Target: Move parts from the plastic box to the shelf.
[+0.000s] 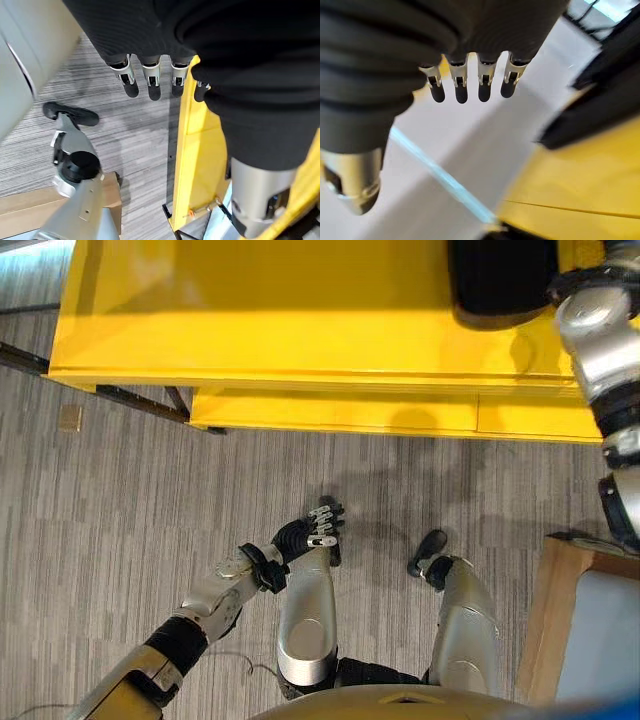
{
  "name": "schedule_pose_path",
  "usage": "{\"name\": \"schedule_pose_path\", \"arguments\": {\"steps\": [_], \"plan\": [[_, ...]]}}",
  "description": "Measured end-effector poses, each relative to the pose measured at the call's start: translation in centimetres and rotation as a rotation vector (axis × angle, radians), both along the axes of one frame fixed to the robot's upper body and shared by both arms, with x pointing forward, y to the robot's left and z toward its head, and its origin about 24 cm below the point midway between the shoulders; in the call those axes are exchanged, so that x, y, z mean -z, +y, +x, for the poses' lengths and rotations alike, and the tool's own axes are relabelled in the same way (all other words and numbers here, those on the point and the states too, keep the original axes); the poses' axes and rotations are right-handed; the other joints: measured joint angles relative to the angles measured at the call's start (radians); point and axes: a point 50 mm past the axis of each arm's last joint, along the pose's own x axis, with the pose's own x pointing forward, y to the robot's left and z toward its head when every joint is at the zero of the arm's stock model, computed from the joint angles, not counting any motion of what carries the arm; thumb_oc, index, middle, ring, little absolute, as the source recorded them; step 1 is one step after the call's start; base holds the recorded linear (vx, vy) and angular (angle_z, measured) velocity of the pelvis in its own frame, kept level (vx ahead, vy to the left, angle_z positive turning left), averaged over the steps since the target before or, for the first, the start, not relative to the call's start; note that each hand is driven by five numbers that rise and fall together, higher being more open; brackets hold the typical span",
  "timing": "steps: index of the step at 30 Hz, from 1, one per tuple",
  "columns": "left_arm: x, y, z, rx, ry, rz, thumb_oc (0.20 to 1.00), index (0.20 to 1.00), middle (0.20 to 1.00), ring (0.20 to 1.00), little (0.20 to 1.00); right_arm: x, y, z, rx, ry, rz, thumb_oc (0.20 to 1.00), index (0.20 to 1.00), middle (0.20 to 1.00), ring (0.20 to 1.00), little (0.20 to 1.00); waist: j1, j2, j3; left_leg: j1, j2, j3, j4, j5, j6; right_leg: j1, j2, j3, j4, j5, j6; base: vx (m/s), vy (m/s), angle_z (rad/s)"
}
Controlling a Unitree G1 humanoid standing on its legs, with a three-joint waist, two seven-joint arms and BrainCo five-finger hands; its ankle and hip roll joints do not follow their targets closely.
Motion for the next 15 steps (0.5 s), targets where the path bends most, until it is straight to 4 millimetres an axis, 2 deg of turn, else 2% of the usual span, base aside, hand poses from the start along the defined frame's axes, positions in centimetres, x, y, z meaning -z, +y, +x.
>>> {"name": "schedule_pose_path", "arguments": {"steps": [3, 5, 9, 10, 11, 13, 15], "plan": [[0.0, -0.3, 0.0, -0.005, -0.001, -0.017, 1.0, 1.0, 1.0, 1.0, 1.0, 1.8, 1.0, -0.8, -0.093, 0.012, -0.047, 1.0, 1.0, 1.0, 1.0, 1.0, -0.022, 0.0, -0.001, 0.051, -0.005, 0.023, -0.03, -0.001, 0.005, 0.041, 0.004, 0.012, -0.035, 0.015, 0.01, -0.02, 0.056, -0.14], [0.0, -0.4, 0.1, -0.023, -0.012, -0.034, 1.0, 1.0, 1.0, 1.0, 1.0, 4.1, 1.0, -1.4, -0.16, 0.069, -0.049, 1.0, 1.0, 1.0, 1.0, 1.0, -0.05, -0.001, -0.002, 0.085, -0.005, 0.035, -0.049, -0.002, 0.009, 0.072, 0.015, 0.02, -0.069, 0.031, 0.015, -0.01, 0.064, -0.14], [0.7, 0.2, -0.7, -0.098, -0.006, -0.065, 1.0, 1.0, 1.0, 1.0, 1.0, 14.4, 1.0, -4.7, -0.275, 0.298, 0.042, 1.0, 1.0, 1.0, 1.0, 1.0, -0.113, -0.029, -0.023, 0.188, -0.004, 0.07, -0.113, -0.001, 0.007, 0.168, 0.04, 0.033, -0.156, 0.055, 0.03, -0.01, 0.067, -0.18], [0.9, 0.5, -0.9, -0.11, -0.002, -0.056, 1.0, 1.0, 1.0, 1.0, 1.0, 16.8, 0.8, -5.3, -0.279, 0.378, 0.059, 1.0, 1.0, 1.0, 1.0, 1.0, -0.146, -0.041, -0.04, 0.199, -0.003, 0.083, -0.127, -0.001, 0.005, 0.172, 0.047, 0.042, -0.18, 0.067, 0.032, -0.01, 0.074, -0.3], [1.1, 0.5, -1.1, -0.103, -0.005, -0.041, 1.0, 1.0, 1.0, 1.0, 1.0, 19.1, 0.3, -6.2, -0.273, 0.438, 0.103, 1.0, 1.0, 1.0, 1.0, 1.0, -0.162, -0.041, -0.049, 0.228, -0.003, 0.09, -0.155, 0.009, 0.001, 0.205, 0.058, 0.04, -0.216, 0.084, 0.036, -0.01, 0.054, -0.27], [1.2, 0.4, -1.3, -0.097, -0.005, -0.025, 1.0, 1.0, 1.0, 1.0, 1.0, 22.6, -0.4, -7.6, -0.281, 0.565, 0.109, 1.0, 1.0, 1.0, 1.0, 1.0, -0.199, -0.051, -0.102, 0.25, -0.004, 0.111, -0.181, 0.01, 0.001, 0.221, 0.07, 0.051, -0.261, 0.103, 0.042, -0.01, 0.07, -0.25], [1.5, 0.5, -1.5, -0.094, 0.0, -0.007, 1.0, 1.0, 1.0, 1.0, 1.0, 24.6, -1.1, -9.0, -0.287, 0.647, 0.088, 1.0, 1.0, 1.0, 1.0, 1.0, -0.211, -0.056, -0.137, 0.297, -0.006, 0.134, -0.205, 0.012, -0.002, 0.257, 0.08, 0.068, -0.298, 0.117, 0.047, -0.01, 0.055, -0.25]]}}
